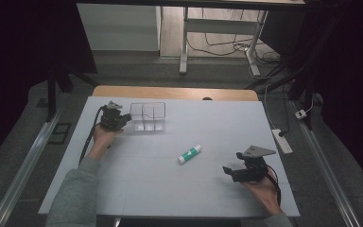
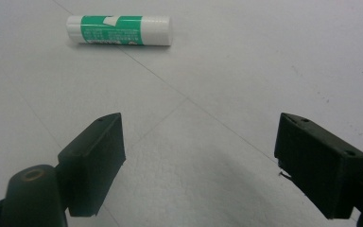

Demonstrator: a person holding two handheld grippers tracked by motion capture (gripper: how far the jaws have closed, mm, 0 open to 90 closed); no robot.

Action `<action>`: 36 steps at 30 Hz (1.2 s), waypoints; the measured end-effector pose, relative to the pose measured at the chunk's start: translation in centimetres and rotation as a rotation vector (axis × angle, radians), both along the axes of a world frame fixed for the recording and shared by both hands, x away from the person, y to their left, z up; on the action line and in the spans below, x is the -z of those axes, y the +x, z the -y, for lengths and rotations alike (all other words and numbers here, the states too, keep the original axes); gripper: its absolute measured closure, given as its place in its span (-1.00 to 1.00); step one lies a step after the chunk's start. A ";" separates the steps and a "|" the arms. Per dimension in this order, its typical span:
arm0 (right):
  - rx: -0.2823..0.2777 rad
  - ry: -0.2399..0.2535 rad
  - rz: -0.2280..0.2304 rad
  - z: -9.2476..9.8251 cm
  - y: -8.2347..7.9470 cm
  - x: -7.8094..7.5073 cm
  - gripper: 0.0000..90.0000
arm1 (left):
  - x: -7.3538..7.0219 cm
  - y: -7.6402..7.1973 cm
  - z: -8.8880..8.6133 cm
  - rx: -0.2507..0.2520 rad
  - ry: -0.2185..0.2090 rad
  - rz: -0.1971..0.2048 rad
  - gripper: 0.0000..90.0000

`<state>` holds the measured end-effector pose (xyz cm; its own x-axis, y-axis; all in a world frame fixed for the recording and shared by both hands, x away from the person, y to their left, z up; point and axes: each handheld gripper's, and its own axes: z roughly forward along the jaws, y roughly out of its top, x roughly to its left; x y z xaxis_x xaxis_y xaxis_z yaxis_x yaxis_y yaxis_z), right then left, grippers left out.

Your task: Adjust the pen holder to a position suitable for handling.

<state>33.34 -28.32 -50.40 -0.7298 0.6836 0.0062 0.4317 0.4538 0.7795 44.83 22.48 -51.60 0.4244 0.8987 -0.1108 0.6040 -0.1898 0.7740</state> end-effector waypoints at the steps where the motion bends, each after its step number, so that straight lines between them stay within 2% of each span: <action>1: 0.001 -0.002 -0.002 0.1 0.0 0.0 -0.64 | 0.0 0.0 0.1 0.003 0.001 -0.001 0.98; 6: 0.003 -0.003 -0.006 0.1 0.1 0.0 -0.64 | -0.1 0.1 0.9 0.020 0.007 -0.002 0.98; 11: 0.002 -0.003 -0.005 0.0 0.0 0.0 -0.64 | -0.6 -0.1 1.9 0.044 -0.005 0.012 0.98; 16: 0.000 -0.012 -0.010 0.0 0.0 0.1 -0.64 | -0.6 0.1 2.9 0.055 -0.015 0.009 0.98; 36: 0.000 -0.013 -0.006 0.0 0.1 0.0 -0.63 | -1.1 1.7 6.4 0.098 0.014 -0.002 0.98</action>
<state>33.43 -28.36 -50.42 -0.7298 0.6837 0.0019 0.4363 0.4636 0.7711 46.51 16.08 -50.52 0.5102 0.8542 -0.0999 0.5838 -0.2587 0.7695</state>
